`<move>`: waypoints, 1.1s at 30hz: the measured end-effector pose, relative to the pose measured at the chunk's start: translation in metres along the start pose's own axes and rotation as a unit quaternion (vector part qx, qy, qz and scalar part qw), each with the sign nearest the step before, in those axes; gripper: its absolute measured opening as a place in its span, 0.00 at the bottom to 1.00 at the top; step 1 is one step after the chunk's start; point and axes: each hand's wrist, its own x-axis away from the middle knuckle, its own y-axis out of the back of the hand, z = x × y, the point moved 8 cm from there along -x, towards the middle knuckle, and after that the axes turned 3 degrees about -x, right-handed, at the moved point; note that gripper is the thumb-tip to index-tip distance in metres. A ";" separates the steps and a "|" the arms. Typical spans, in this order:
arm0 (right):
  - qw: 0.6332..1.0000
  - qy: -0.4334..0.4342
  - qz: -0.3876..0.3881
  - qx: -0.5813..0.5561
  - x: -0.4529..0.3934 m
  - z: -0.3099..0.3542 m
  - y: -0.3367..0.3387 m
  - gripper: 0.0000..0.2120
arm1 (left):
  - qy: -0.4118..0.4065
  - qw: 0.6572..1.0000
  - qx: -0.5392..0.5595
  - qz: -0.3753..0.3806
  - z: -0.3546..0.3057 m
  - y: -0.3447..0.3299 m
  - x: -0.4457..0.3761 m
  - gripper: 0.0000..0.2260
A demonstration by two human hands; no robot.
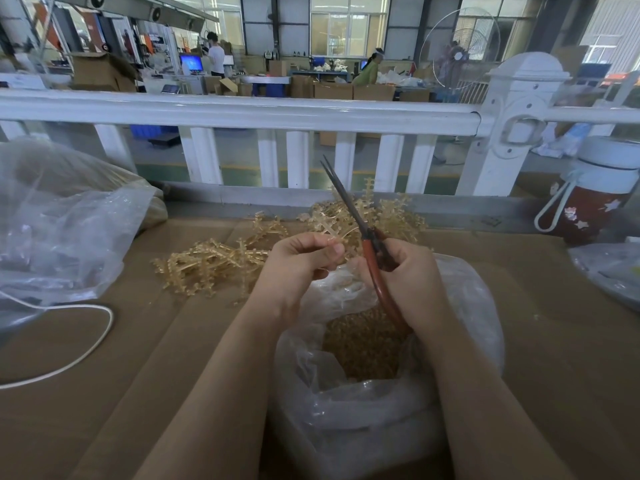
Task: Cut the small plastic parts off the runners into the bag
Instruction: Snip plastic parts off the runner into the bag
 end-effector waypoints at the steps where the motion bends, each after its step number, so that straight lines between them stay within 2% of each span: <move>1: 1.000 0.004 -0.001 0.000 0.000 0.000 0.000 0.07 | 0.004 1.000 0.005 0.000 0.000 0.000 0.000 0.12; 6: 1.000 0.019 0.001 0.000 0.000 0.001 0.000 0.08 | -0.010 0.999 0.034 -0.012 -0.002 0.001 0.000 0.03; 10: 1.000 0.015 -0.009 0.012 0.000 0.002 0.001 0.09 | -0.028 0.998 0.055 -0.019 -0.004 0.006 -0.001 0.05; 13: 0.999 0.011 -0.021 0.022 0.000 0.002 0.004 0.08 | -0.034 0.996 0.077 -0.019 -0.004 0.005 -0.001 0.01; 15: 0.999 0.011 -0.017 0.032 0.001 0.002 0.004 0.07 | -0.039 0.996 0.077 -0.020 -0.004 0.006 -0.001 0.04; 17: 0.998 0.005 -0.012 0.058 0.001 0.001 0.004 0.15 | -0.046 0.996 0.066 -0.026 -0.005 0.010 -0.001 0.06; 20: 0.992 0.016 0.000 0.123 0.001 0.002 0.003 0.25 | -0.064 0.996 0.039 -0.038 -0.009 0.014 -0.001 0.02; 25: 0.980 0.057 0.019 0.187 0.004 0.008 -0.001 0.27 | -0.104 0.993 0.019 -0.049 -0.017 0.017 0.000 0.11; 29: 0.974 0.068 0.022 0.214 0.005 0.009 -0.001 0.26 | -0.104 0.993 0.016 -0.052 -0.016 0.017 0.001 0.20; 33: 0.971 0.077 0.010 0.228 0.007 0.011 -0.001 0.25 | -0.101 0.994 0.023 -0.046 -0.015 0.016 -0.001 0.19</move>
